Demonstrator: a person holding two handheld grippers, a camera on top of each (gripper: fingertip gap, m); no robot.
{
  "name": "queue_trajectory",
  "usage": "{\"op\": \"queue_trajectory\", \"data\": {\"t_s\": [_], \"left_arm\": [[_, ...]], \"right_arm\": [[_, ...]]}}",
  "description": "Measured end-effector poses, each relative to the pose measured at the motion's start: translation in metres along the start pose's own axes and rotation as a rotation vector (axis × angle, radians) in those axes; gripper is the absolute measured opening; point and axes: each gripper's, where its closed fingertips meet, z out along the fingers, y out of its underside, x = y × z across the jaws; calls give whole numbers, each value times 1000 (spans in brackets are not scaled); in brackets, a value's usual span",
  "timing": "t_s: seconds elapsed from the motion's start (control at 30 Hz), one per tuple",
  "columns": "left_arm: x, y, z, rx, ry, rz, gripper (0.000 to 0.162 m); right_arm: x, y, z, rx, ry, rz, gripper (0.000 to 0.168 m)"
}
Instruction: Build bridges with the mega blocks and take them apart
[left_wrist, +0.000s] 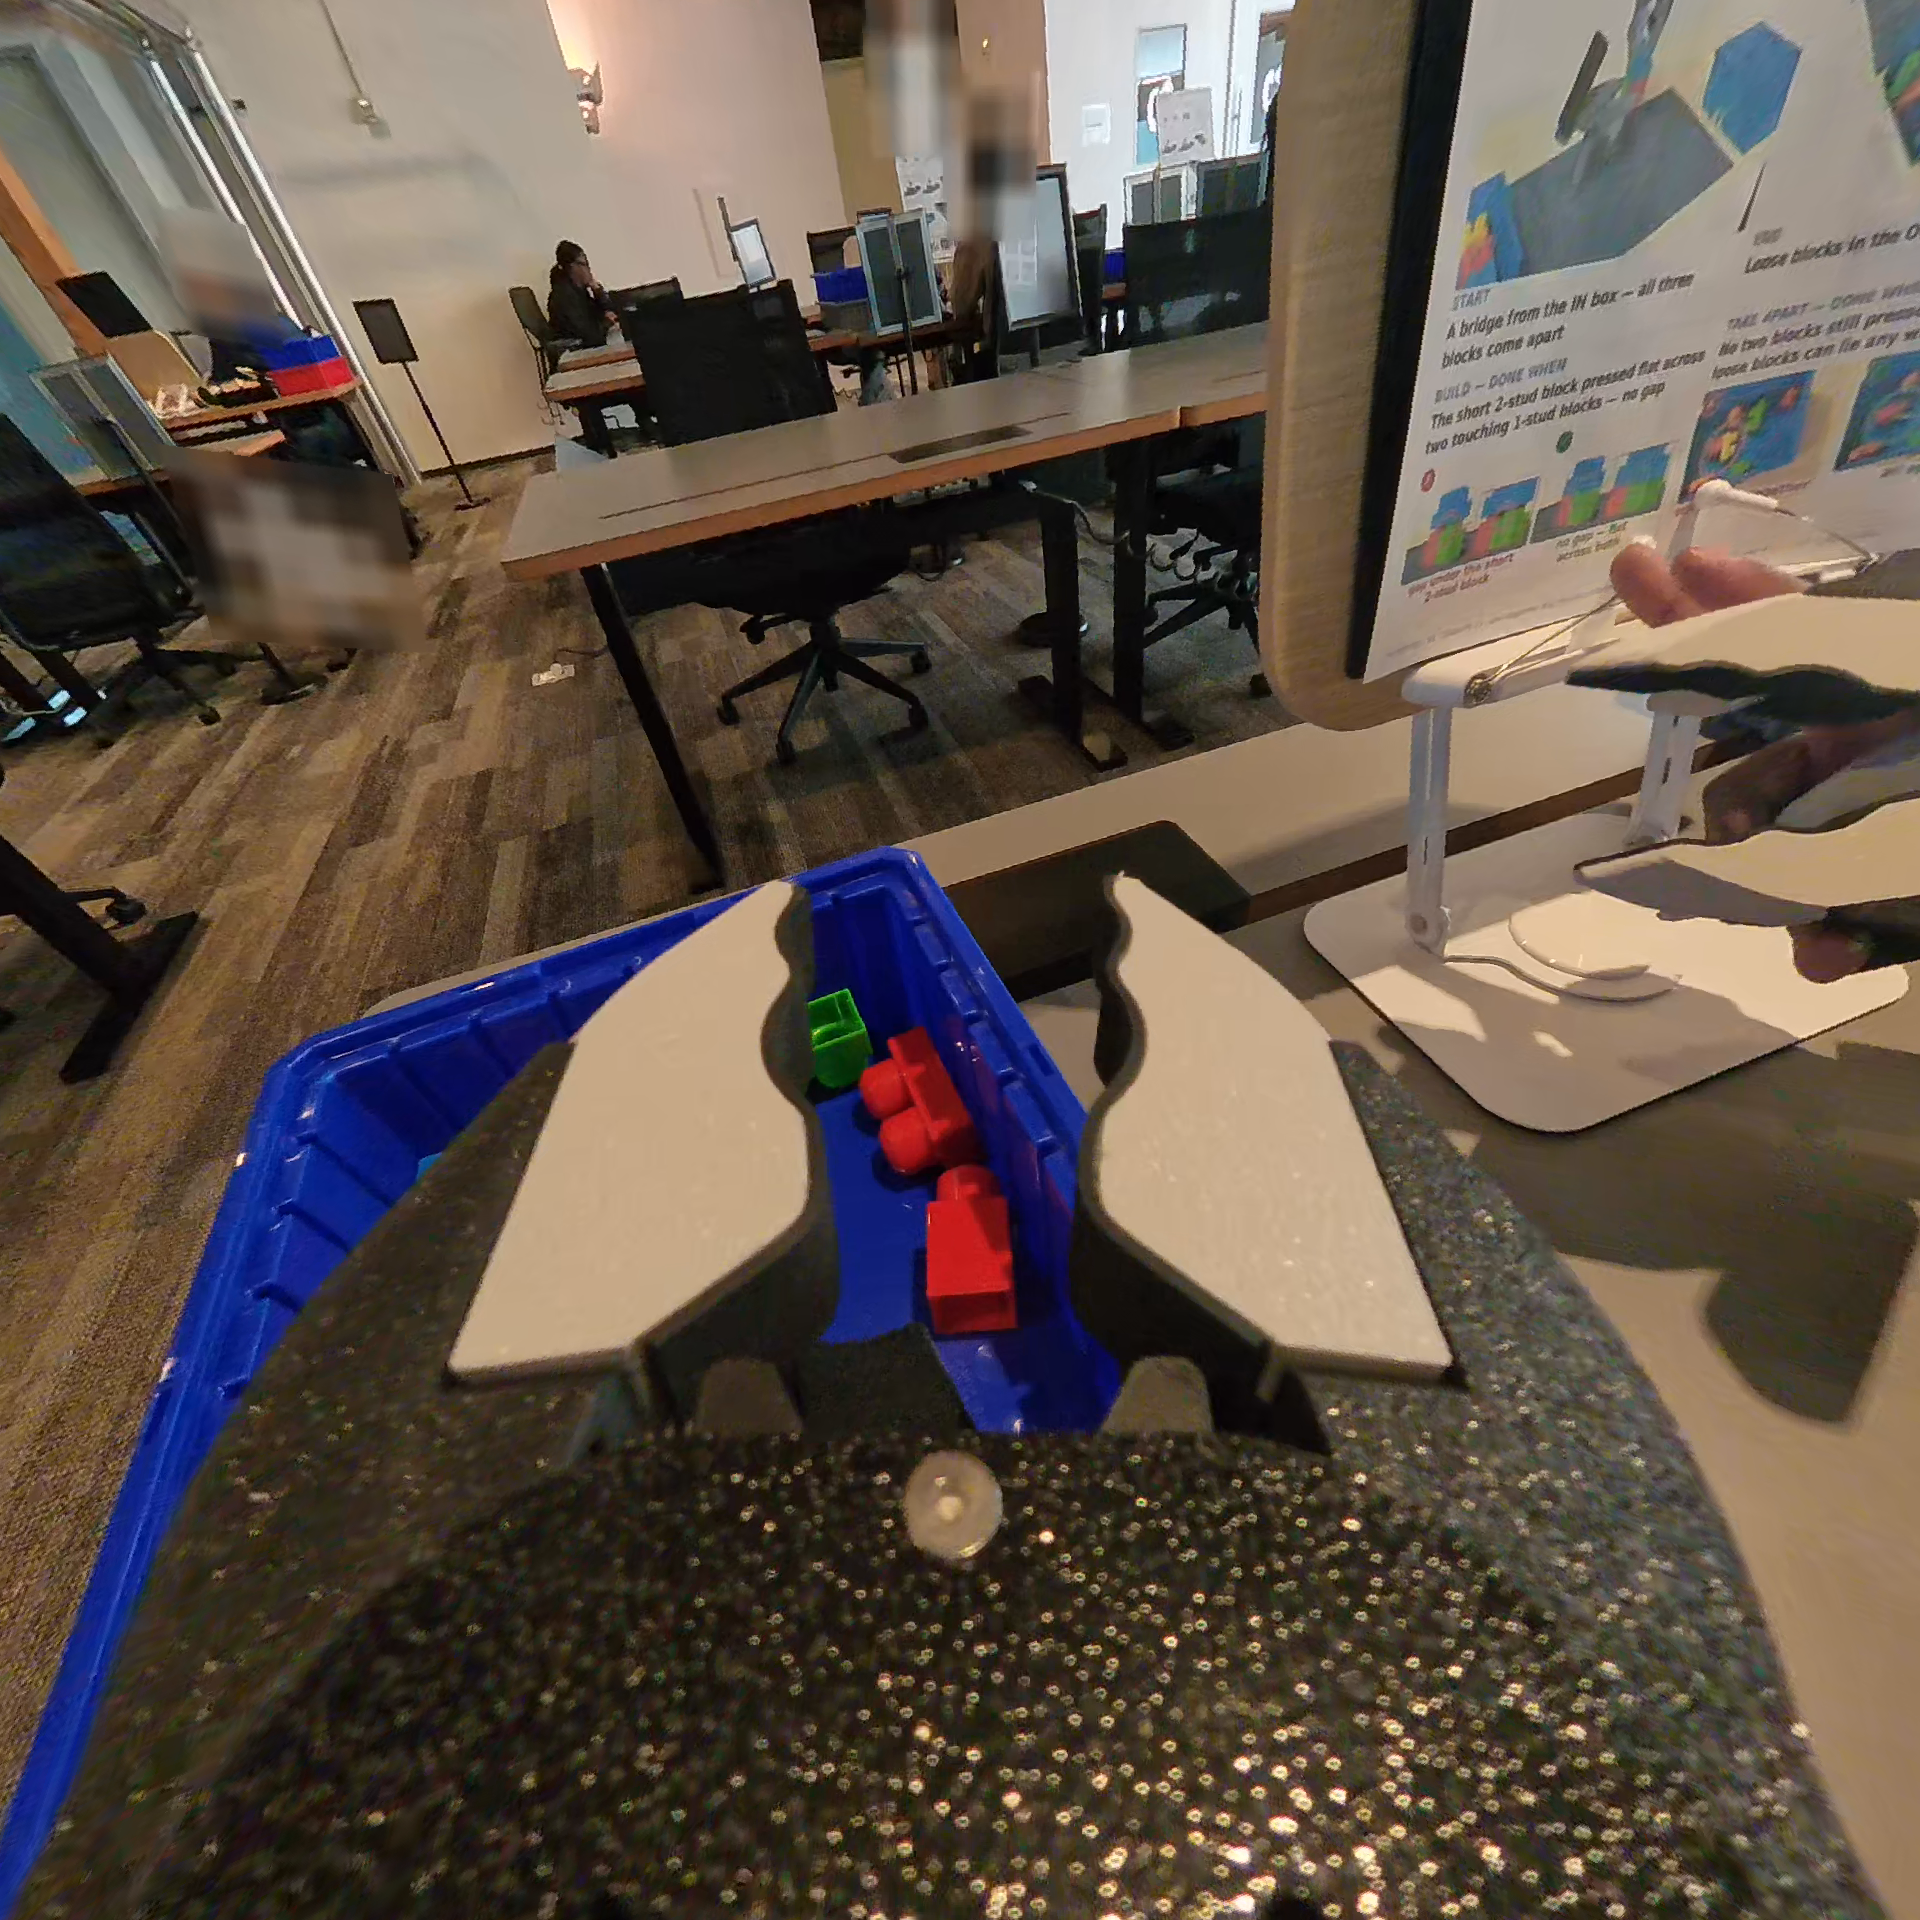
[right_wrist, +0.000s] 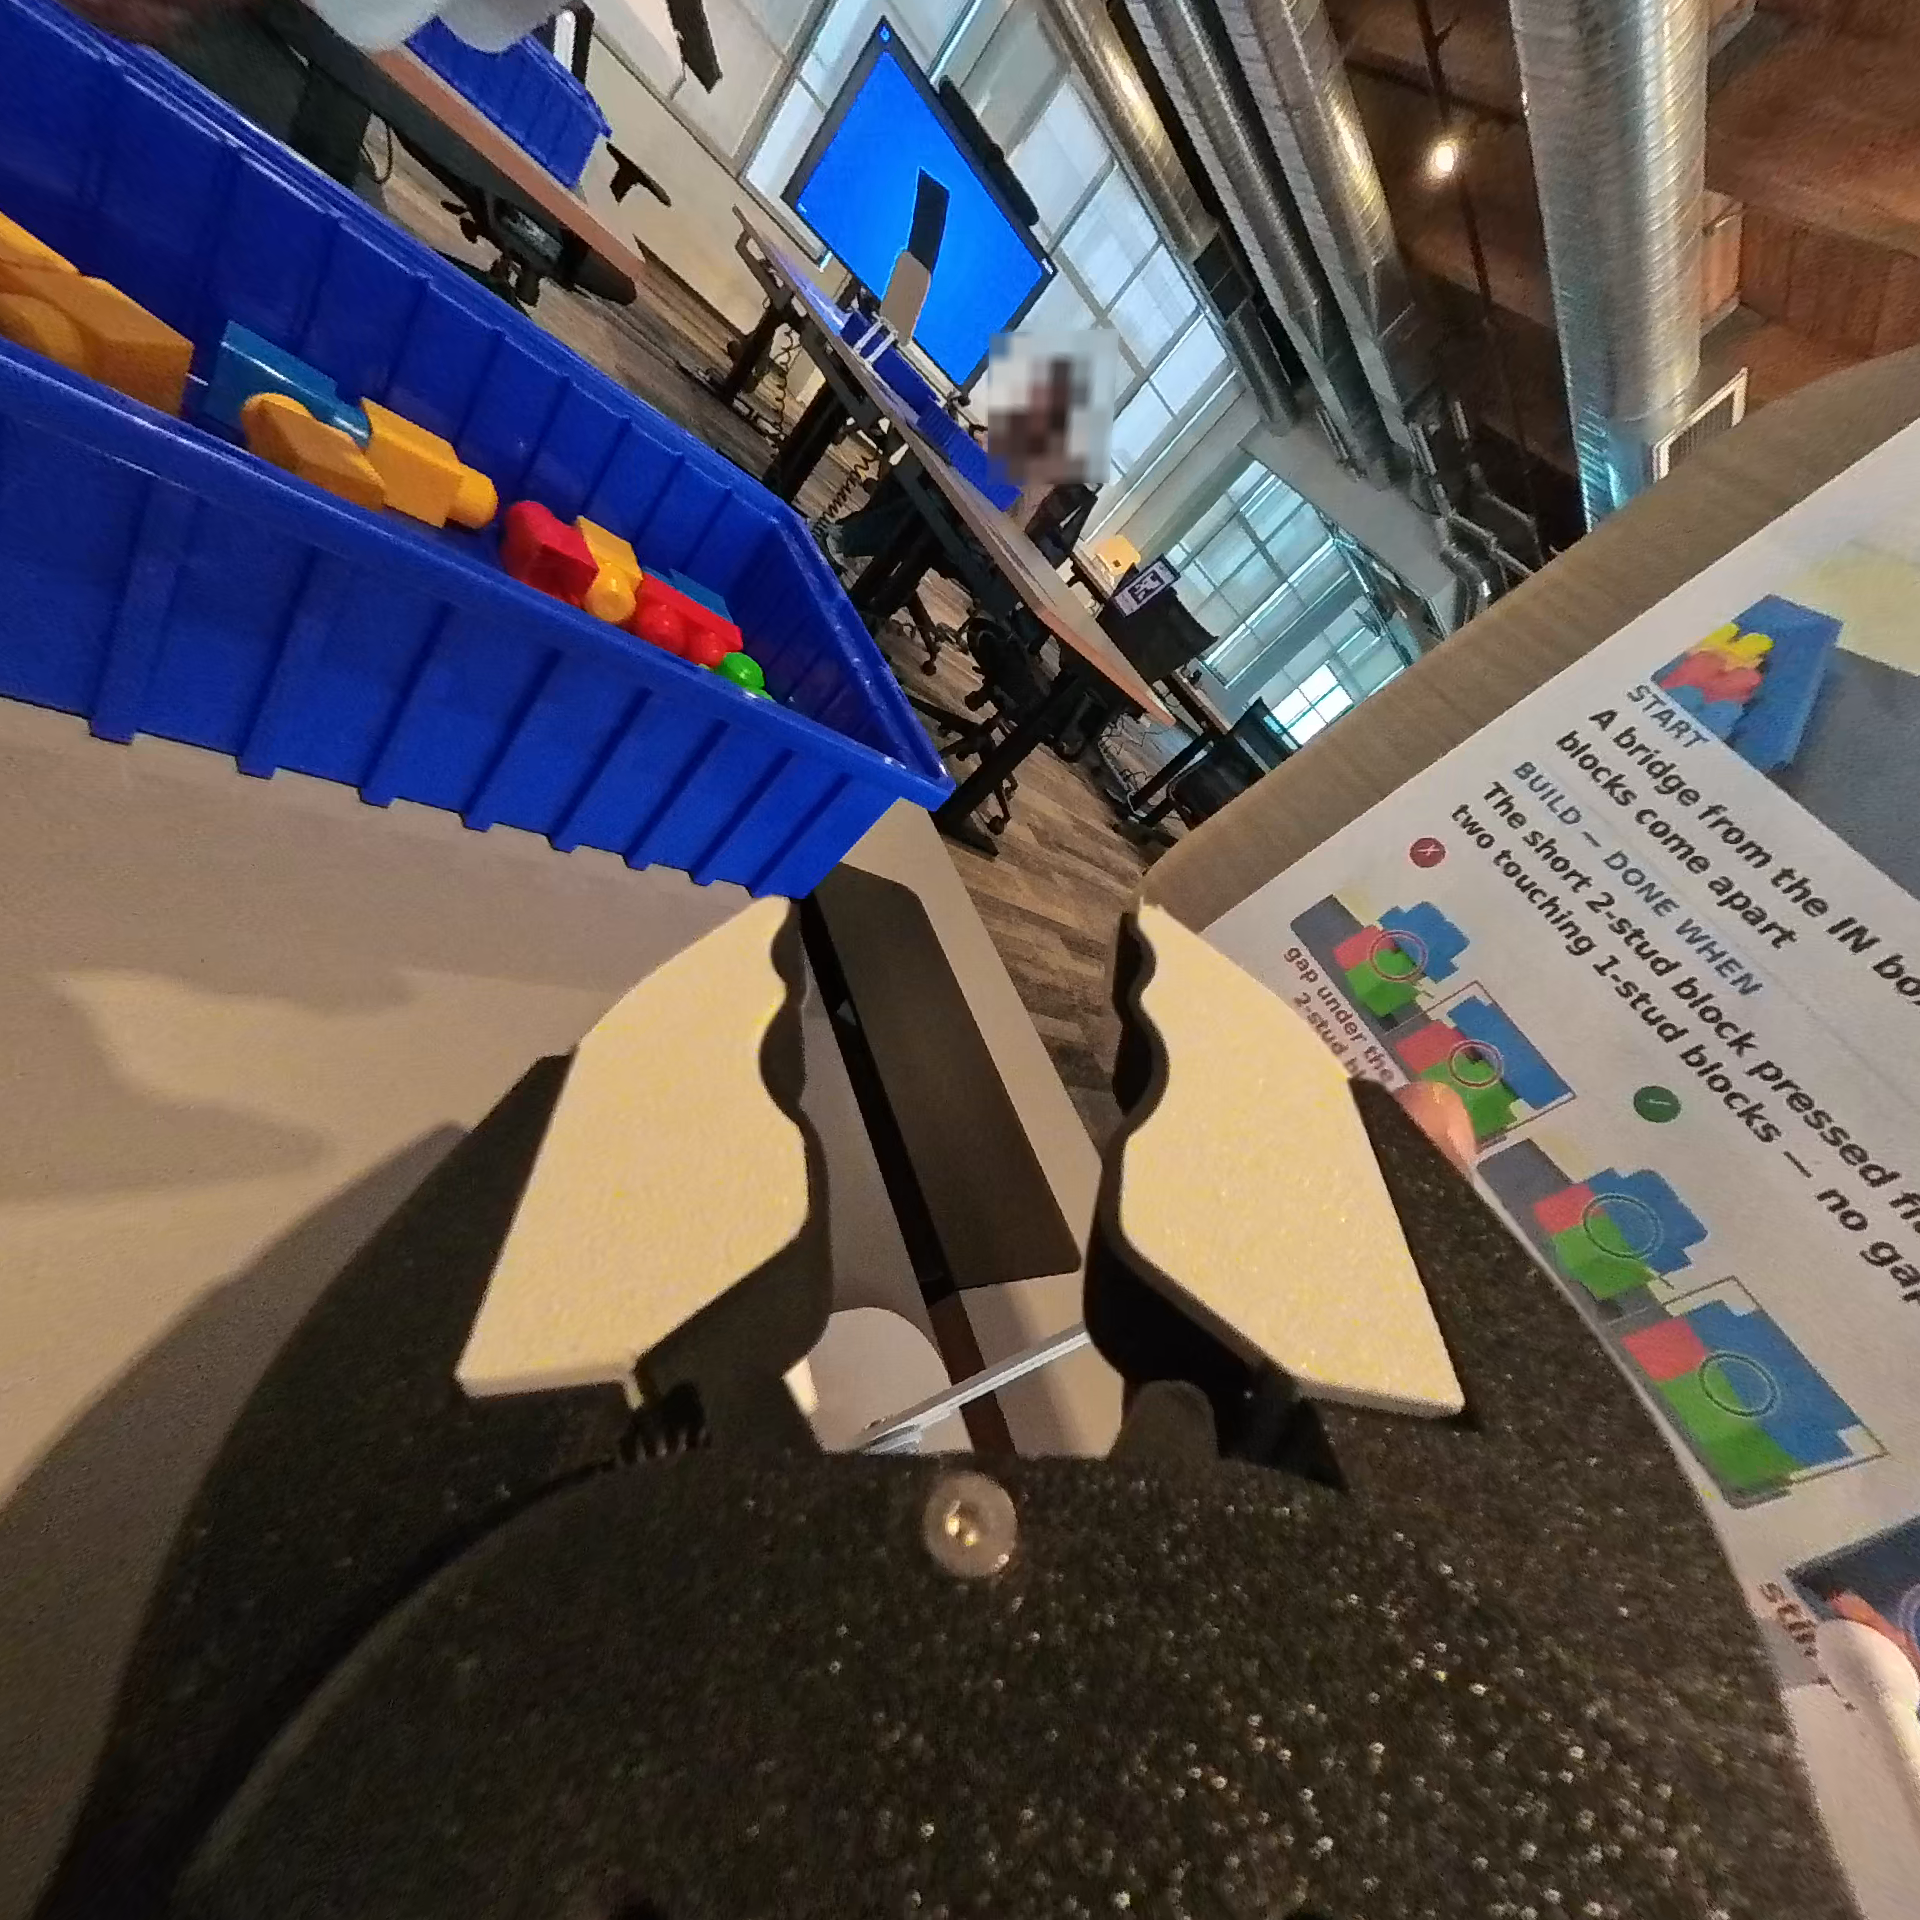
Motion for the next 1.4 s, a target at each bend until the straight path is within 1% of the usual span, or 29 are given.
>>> {"op": "queue_trajectory", "data": {"t_s": [0.3,0.47,0.53,0.6,0.67,0.77,0.87,0.93,1.0,1.1,1.27,1.4], "left_arm": [[-1,5,2,-19,7,-8,52],[0,6,2,-21,12,-8,52],[0,5,2,-19,13,-10,52],[0,5,2,-19,17,-9,52],[-1,7,1,-26,16,-7,52],[-5,14,1,-54,12,-12,53],[-16,34,-4,-151,-11,-29,57],[-32,65,-13,-307,-44,-98,67],[-50,93,-24,-424,-102,-164,70],[-65,118,-35,-553,-174,-173,75],[-72,131,-31,-632,-216,-132,79],[-87,151,-41,-702,-272,-167,80]], "right_arm": [[-2,2,-1,0,4,-10,54],[3,-6,-12,36,47,-100,48],[3,-9,-17,56,50,-101,47],[-3,-15,-25,111,54,-96,43],[-23,-20,-31,160,-6,-59,42],[-80,-18,-38,175,-217,89,40],[-128,-17,-39,139,-430,271,40],[-142,-26,-40,155,-533,408,40],[-149,-29,-40,175,-596,509,40],[-148,-29,-41,185,-625,548,40],[-143,-28,-41,192,-638,611,41],[-144,-28,-41,187,-650,616,41]]}}
